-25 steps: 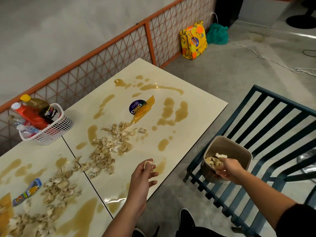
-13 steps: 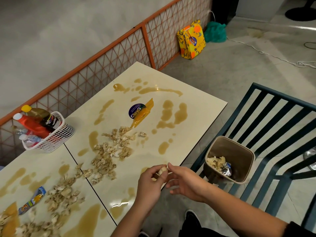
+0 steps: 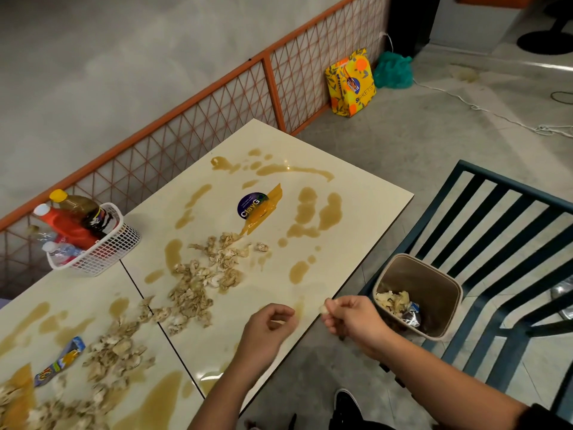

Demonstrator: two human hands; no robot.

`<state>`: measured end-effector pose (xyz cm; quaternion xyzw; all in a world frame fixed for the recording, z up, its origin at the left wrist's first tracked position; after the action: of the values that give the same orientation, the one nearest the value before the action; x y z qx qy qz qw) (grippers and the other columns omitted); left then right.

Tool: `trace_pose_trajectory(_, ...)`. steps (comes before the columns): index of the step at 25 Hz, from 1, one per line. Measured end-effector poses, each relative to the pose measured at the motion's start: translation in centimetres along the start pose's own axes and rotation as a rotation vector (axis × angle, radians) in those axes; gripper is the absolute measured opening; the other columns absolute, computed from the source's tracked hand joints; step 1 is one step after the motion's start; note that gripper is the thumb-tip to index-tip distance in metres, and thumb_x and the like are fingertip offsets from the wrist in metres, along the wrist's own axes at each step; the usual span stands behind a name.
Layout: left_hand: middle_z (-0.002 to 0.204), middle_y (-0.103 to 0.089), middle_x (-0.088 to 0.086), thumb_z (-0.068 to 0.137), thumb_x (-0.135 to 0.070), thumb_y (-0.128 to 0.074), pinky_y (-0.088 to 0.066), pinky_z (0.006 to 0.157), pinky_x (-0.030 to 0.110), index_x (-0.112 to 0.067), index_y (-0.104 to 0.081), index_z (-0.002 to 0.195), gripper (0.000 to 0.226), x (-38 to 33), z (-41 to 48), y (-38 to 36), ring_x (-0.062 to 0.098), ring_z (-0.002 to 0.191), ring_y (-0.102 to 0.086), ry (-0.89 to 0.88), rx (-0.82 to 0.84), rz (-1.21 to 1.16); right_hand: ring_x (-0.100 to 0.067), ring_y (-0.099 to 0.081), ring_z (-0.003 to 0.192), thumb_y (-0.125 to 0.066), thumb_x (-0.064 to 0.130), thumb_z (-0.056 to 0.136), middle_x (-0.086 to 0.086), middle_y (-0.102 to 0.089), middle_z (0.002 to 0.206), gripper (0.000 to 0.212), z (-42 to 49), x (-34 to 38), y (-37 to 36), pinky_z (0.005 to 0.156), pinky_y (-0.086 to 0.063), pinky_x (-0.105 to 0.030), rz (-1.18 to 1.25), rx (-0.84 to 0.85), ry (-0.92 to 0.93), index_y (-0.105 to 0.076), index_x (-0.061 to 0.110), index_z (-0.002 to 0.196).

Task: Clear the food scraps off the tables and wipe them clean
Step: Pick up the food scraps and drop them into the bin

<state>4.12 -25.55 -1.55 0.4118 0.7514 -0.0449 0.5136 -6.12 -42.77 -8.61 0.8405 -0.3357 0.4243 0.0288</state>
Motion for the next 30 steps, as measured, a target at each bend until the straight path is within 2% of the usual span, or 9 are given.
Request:
trace_pose_trajectory(5, 0.094, -0.075, 0.001, 0.095, -0.025, -0.064, -0.049, 0.073, 0.034, -0.016, -0.073, 0.097, 0.013, 2.6, -0.7, 4.3, 0.017, 0.083, -0.067, 0.166, -0.150, -0.231, -0.029, -0.070, 0.092, -0.060, 0.019, 0.100, -0.022, -0.071, 0.106, 0.024, 2.3, -2.0, 11.5, 0.076, -0.058, -0.038, 0.172, -0.397, -0.125, -0.064, 0.000, 0.113)
trace_pose_trajectory(7, 0.094, -0.076, 0.001, 0.096, -0.024, -0.063, -0.049, 0.073, 0.036, -0.014, -0.072, 0.099, 0.014, 4.0, -1.1, 5.4, 0.018, 0.083, -0.067, 0.209, -0.191, -0.275, -0.030, -0.069, 0.102, -0.056, 0.020, 0.102, -0.023, -0.068, 0.116, 0.030, 2.3, -2.3, 14.8, 0.079, -0.057, -0.041, 0.353, -0.464, -0.159, -0.058, -0.001, 0.124)
trace_pose_trajectory(11, 0.095, -0.076, 0.003, 0.094, -0.024, -0.064, -0.046, 0.070, 0.033, -0.013, -0.072, 0.102, 0.016, 6.9, -2.0, 6.1, 0.019, 0.081, -0.066, 0.285, -0.220, -0.333, -0.037, -0.064, 0.102, -0.046, 0.032, 0.105, -0.025, -0.063, 0.122, 0.046, 1.7, -3.4, 17.4, 0.085, -0.053, -0.050, 0.548, -0.506, -0.284, -0.045, 0.005, 0.142)
trace_pose_trajectory(15, 0.094, -0.076, 0.003, 0.094, -0.024, -0.064, -0.044, 0.069, 0.033, -0.013, -0.073, 0.100, 0.015, 7.8, -2.7, 5.9, 0.018, 0.079, -0.066, 0.300, -0.204, -0.315, -0.036, -0.065, 0.103, -0.048, 0.030, 0.104, -0.020, -0.071, 0.112, 0.038, 0.5, -4.2, 13.6, 0.079, -0.053, -0.047, 0.278, -0.380, -0.368, -0.060, 0.001, 0.124)
trace_pose_trajectory(19, 0.093, -0.076, -0.001, 0.096, -0.028, -0.062, -0.047, 0.073, 0.033, -0.017, -0.074, 0.096, 0.016, 7.6, -3.7, 6.6, 0.016, 0.080, -0.067, 0.256, -0.161, -0.257, -0.030, -0.064, 0.083, -0.053, 0.023, 0.101, -0.015, -0.069, 0.090, 0.026, -0.8, -4.3, 5.3, 0.071, -0.050, -0.037, -0.030, -0.182, -0.324, -0.066, 0.003, 0.111)
trace_pose_trajectory(23, 0.094, -0.075, -0.003, 0.097, -0.030, -0.058, -0.047, 0.071, 0.028, -0.019, -0.073, 0.096, 0.018, 9.5, -5.4, 8.9, 0.011, 0.077, -0.066, 0.240, -0.141, -0.224, -0.018, -0.053, 0.060, -0.058, 0.024, 0.099, -0.003, -0.057, 0.070, 0.018, -1.9, -4.0, -3.2, 0.055, -0.039, -0.028, -0.299, 0.013, -0.212, -0.061, 0.009, 0.090)
trace_pose_trajectory(25, 0.094, -0.075, -0.001, 0.098, -0.028, -0.057, -0.045, 0.067, 0.026, -0.017, -0.073, 0.096, 0.019, 11.4, -6.6, 11.1, 0.010, 0.075, -0.065, 0.253, -0.167, -0.246, -0.017, -0.054, 0.058, -0.060, 0.025, 0.099, -0.005, -0.062, 0.072, 0.021, -1.9, -4.2, -7.1, 0.052, -0.039, -0.028, -0.404, 0.059, -0.181, -0.067, 0.005, 0.096)
trace_pose_trajectory(27, 0.093, -0.076, 0.000, 0.098, -0.027, -0.057, -0.044, 0.065, 0.026, -0.017, -0.073, 0.094, 0.019, 13.9, -8.0, 13.6, 0.011, 0.074, -0.064, 0.275, -0.194, -0.275, -0.018, -0.059, 0.064, -0.060, 0.028, 0.099, -0.009, -0.071, 0.084, 0.021, -2.1, -4.6, -10.9, 0.055, -0.042, -0.028, -0.520, 0.083, -0.172, -0.071, 0.011, 0.106)
trace_pose_trajectory(30, 0.090, -0.075, -0.001, 0.097, -0.028, -0.059, -0.043, 0.064, 0.026, -0.018, -0.073, 0.090, 0.018, 18.2, -10.3, 17.5, 0.010, 0.071, -0.064, 0.302, -0.233, -0.310, -0.018, -0.063, 0.071, -0.058, 0.031, 0.100, -0.007, -0.073, 0.090, 0.021, -2.7, -5.9, -16.8, 0.058, -0.043, -0.028, -0.688, 0.155, -0.158, -0.071, 0.015, 0.106)
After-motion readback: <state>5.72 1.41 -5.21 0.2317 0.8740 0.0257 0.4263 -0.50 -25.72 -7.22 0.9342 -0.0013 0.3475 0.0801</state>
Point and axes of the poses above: each hand's wrist, its own z-axis towards the middle knuckle, its own y-axis out of the back of the hand, x = y × z, the point moved 6 cm from there along z, towards the middle knuckle
